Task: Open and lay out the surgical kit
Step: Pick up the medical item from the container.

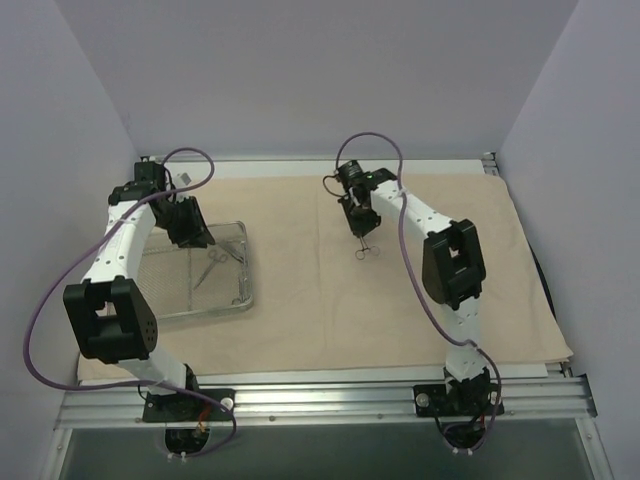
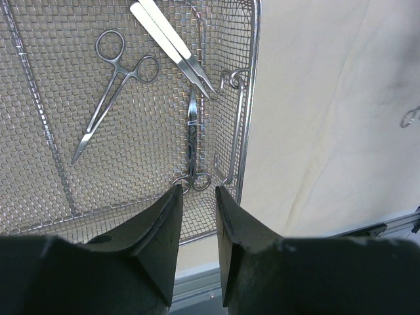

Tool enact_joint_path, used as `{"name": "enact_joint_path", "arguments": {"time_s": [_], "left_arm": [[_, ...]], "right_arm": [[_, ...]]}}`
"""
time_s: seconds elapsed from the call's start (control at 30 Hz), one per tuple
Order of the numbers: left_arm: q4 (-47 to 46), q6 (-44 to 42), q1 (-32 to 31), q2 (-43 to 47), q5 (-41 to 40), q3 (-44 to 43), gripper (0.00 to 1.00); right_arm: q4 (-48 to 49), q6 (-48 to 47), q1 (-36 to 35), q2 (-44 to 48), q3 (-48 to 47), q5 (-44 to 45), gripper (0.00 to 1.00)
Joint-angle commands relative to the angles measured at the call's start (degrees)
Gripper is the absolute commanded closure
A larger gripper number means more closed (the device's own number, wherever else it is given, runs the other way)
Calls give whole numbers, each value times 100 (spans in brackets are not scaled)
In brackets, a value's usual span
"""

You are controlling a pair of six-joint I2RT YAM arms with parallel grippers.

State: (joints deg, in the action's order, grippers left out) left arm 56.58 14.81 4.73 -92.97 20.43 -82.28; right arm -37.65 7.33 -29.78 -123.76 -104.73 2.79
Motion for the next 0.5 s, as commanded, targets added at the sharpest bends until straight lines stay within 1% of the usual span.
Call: {"name": "enact_joint_path", "arguments": {"time_s": [0.0, 0.07, 0.1, 0.13, 0.17, 0.2, 0.23, 0.43, 0.47], "left_arm": [[-120, -31, 72, -63, 128, 19, 64], [-112, -31, 89, -81, 155, 10, 64], [-112, -31, 98, -107, 163, 10, 64], [-112, -22, 115, -107, 181, 19, 64], [-120, -22, 116, -107, 190, 19, 64], [-121, -31, 124, -116, 199, 19, 64], [-121, -31, 124, -116, 190, 10, 64], [-121, -31, 133, -125, 207, 19, 64], [-121, -31, 142, -134, 216, 2, 64]], "right_arm": [[-374, -100, 480, 687, 408, 153, 100], [-419, -100, 884, 940, 856, 39, 100], [-367, -161, 964, 1046, 1049, 12, 100], [-305, -414, 1035, 1160, 1382, -23, 100], [-278, -565, 1140, 1370, 1507, -76, 100], [-278, -592, 1193, 1460, 1621, 272, 100], [-296, -575, 1272, 1530, 1692, 423, 100], [-401, -672, 2080, 1671, 2219, 783, 100], [-358, -863, 2160, 1689, 2289, 846, 100]]}}
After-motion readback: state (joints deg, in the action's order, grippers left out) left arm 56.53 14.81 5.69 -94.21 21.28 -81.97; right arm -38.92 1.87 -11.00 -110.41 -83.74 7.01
